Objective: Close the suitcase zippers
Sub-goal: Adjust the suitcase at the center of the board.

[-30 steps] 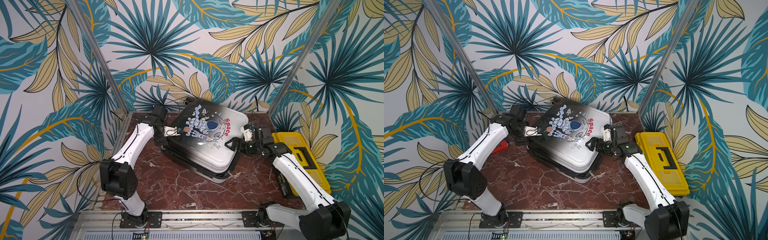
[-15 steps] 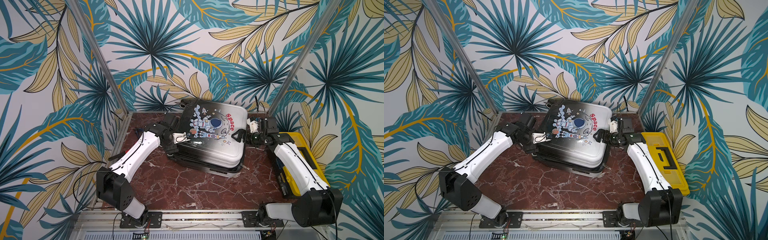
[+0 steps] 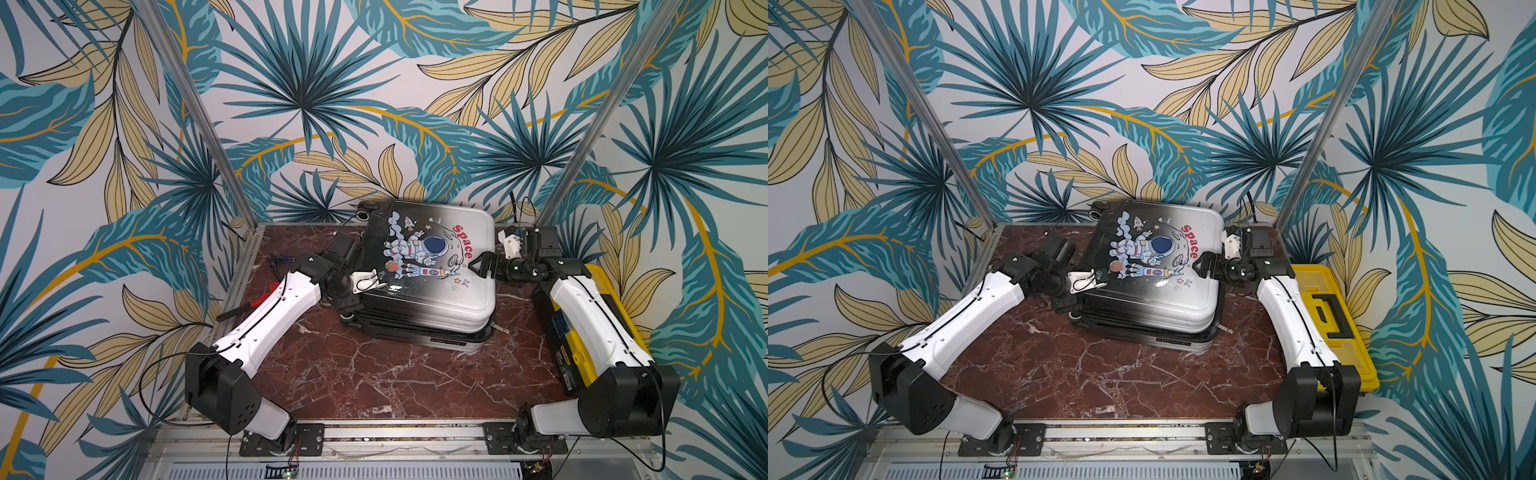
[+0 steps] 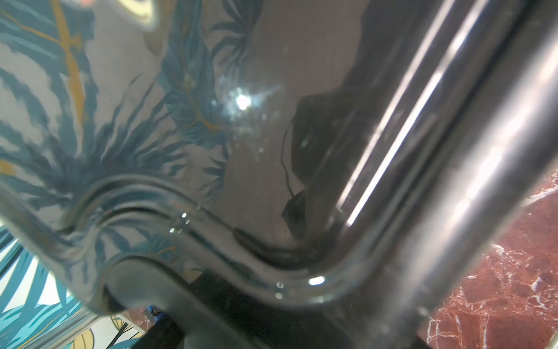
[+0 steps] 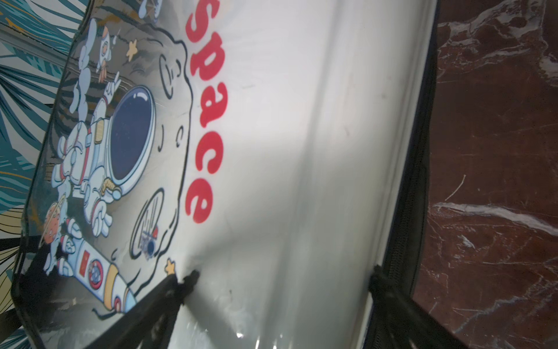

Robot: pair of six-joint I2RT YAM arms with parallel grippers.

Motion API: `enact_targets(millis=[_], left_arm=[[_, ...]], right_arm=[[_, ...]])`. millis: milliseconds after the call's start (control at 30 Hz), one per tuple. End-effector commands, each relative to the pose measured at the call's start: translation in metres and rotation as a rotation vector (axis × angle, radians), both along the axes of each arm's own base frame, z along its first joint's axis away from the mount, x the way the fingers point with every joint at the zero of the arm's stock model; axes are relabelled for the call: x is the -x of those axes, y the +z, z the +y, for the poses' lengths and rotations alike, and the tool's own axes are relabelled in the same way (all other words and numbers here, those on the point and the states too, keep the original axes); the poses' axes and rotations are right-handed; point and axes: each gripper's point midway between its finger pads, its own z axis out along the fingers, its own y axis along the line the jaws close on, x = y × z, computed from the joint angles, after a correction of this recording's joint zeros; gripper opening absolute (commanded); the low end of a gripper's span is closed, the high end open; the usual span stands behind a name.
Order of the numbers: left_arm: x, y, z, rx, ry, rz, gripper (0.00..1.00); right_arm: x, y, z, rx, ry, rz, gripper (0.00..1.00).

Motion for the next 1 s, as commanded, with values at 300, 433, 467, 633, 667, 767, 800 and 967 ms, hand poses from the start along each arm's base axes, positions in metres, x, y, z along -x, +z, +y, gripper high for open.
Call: enact_targets(millis=[300, 433, 467, 633, 667, 767, 800, 967], left_arm=[[-0.025, 0.011, 0.055, -0.077, 0.151, -0.053, 0.87], [-0.031, 0.005, 0.06, -0.095, 0.15, -0.041, 0.87], [-0.033, 0.004, 0.059, -0.094, 0.146, -0.036, 0.87], [-0.043, 0.002, 0.06, -0.113, 0.128, -0.038, 0.86], [-0.046, 0.002, 0.064, -0.125, 0.138, -0.042, 0.86], [-0.056, 0.011, 0.071, -0.13, 0.152, -0.071, 0.86], [-0.058, 0.017, 0.071, -0.121, 0.151, -0.085, 0.86], [-0.064, 0.015, 0.08, -0.181, 0.151, -0.095, 0.85]], right_arm=[[0.008, -0.009, -0.001, 0.016, 0.023, 0.036, 0.97], [0.009, -0.006, -0.004, 0.009, 0.017, 0.021, 0.97], [0.009, -0.006, -0.004, 0.008, 0.017, 0.018, 0.97], [0.01, -0.006, -0.004, 0.002, 0.021, 0.016, 0.96], [0.01, -0.005, -0.004, 0.003, 0.021, 0.013, 0.97], [0.011, -0.002, -0.006, 0.008, 0.023, 0.001, 0.97], [0.011, -0.001, -0.006, 0.007, 0.026, -0.004, 0.97], [0.01, 0.001, -0.006, 0.001, 0.034, -0.011, 0.96]])
